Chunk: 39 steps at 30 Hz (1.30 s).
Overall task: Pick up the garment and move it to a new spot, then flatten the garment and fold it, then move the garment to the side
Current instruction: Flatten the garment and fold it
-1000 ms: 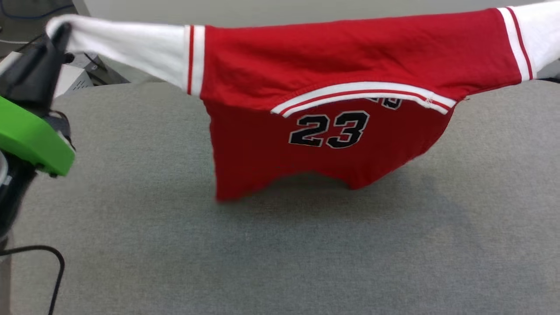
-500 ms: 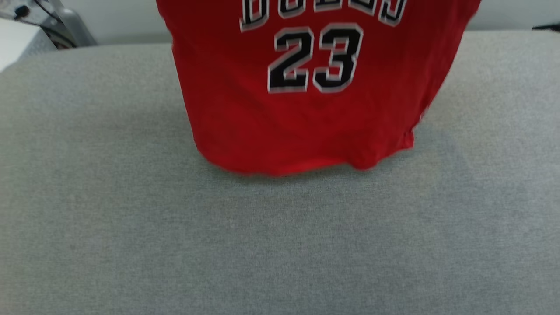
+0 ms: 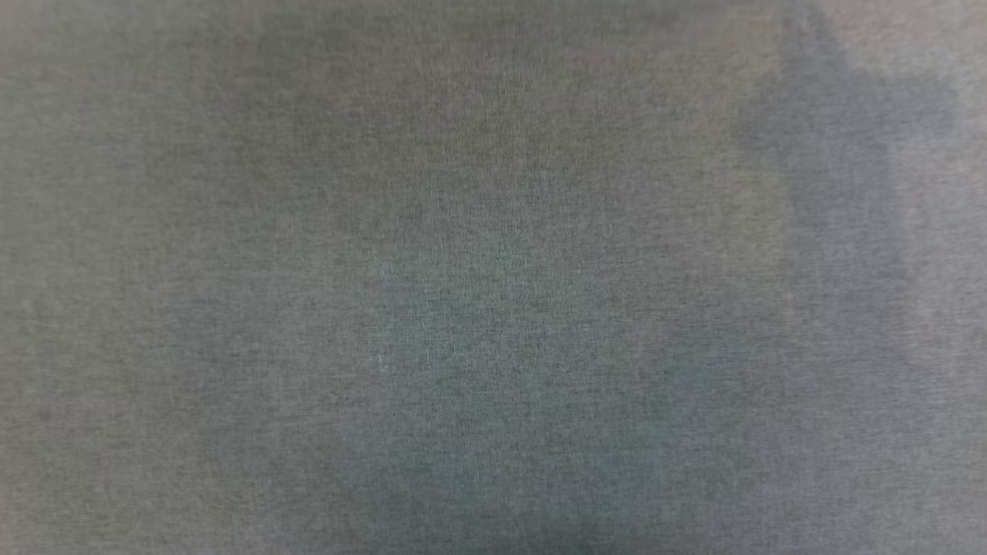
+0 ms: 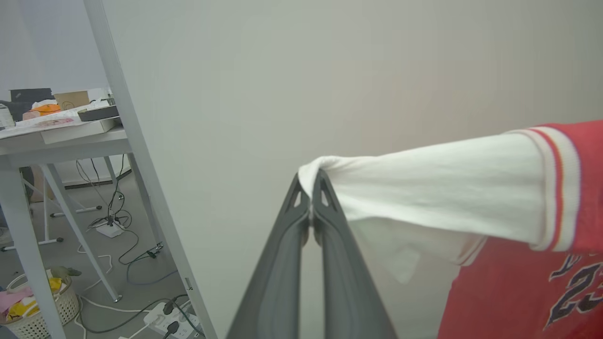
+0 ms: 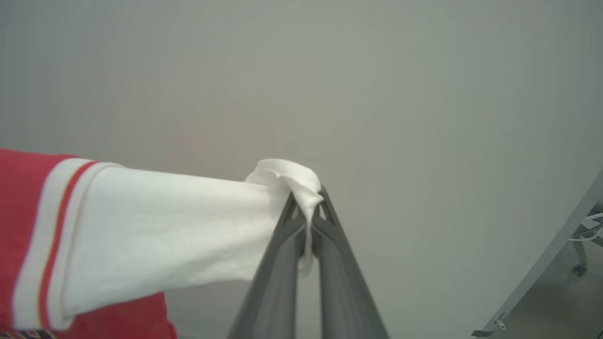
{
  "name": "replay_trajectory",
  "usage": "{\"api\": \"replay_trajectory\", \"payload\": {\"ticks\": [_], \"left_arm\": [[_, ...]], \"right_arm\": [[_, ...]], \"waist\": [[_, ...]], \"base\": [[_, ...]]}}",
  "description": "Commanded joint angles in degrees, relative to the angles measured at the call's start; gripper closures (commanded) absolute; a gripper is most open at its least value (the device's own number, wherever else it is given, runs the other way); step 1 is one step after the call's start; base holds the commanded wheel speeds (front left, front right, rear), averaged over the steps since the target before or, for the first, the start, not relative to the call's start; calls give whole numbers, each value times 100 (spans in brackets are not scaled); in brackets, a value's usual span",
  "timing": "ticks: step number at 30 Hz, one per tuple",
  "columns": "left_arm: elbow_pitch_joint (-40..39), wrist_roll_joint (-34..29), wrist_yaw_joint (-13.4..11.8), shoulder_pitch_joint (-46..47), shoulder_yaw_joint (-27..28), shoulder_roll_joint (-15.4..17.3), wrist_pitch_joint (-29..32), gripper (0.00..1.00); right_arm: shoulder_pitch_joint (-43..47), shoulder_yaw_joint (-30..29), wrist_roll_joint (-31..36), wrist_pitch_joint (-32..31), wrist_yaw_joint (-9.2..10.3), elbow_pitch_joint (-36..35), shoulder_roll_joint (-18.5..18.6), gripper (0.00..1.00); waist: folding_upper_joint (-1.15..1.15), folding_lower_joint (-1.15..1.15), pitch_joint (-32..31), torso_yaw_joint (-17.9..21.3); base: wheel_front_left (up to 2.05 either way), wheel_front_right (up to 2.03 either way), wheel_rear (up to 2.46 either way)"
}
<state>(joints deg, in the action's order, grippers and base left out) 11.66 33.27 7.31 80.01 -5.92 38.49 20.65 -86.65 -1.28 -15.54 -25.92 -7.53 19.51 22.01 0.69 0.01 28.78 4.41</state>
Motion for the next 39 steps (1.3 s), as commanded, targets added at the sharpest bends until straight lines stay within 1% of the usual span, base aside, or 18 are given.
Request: {"api": "replay_trajectory", "payload": {"ticks": [1, 5, 8, 13, 17, 23, 29, 33, 37, 39], "left_arm": [[234, -113, 3, 267, -60, -18, -173, 100], [932, -236, 12, 775, -336, -146, -686, 100], [1335, -224, 15, 910, -589, -235, -1009, 100], [1766, -48, 16, 808, -997, -269, -1400, 100], [1963, 144, 16, 479, -1333, -282, -1634, 100], [2186, 473, 17, -310, -1690, -308, -1940, 100], [2406, 772, 17, -1289, -1802, -309, -2201, 100], [2478, 915, 17, -2038, -1966, -306, -2212, 100], [2472, 1167, -8, -2884, -1934, -298, -2264, 100], [2426, 1268, -44, -3290, -1933, -261, -2228, 100]], "right_arm": [[-212, -64, 139, 199, 4, 192, -36, 100], [-609, -204, 495, 782, 4, 765, -238, 100], [-688, -280, 700, 1184, 4, 1158, -360, 100], [-531, -255, 802, 1522, 4, 1647, -465, 100], [-217, -150, 777, 1690, 4, 1954, -501, 100], [397, 33, 586, 1827, 4, 2316, -562, 100], [1154, 241, 339, 1895, 4, 2628, -592, 100], [1727, 474, 133, 1787, 4, 2810, -582, 100], [2329, 921, -117, 1583, 4, 2897, -551, 100], [2606, 1085, -320, 1462, 4, 2904, -463, 100]], "waist": [[-69, -1, 715, -6], [-69, -1, 932, -53], [-69, -1, 1016, -101], [-69, -1, 1025, -157], [-69, -1, 939, -173], [-69, -1, 652, -152], [-69, -1, 204, -92], [-69, -1, -136, -72], [-69, -1, -597, -44], [-69, -1, -799, -60]], "base": [[0, 0, 0], [0, 0, 0], [0, 0, 0], [0, 0, 0], [0, 0, 0], [0, 0, 0], [0, 0, 0], [0, 0, 0], [0, 0, 0], [0, 0, 0]]}}
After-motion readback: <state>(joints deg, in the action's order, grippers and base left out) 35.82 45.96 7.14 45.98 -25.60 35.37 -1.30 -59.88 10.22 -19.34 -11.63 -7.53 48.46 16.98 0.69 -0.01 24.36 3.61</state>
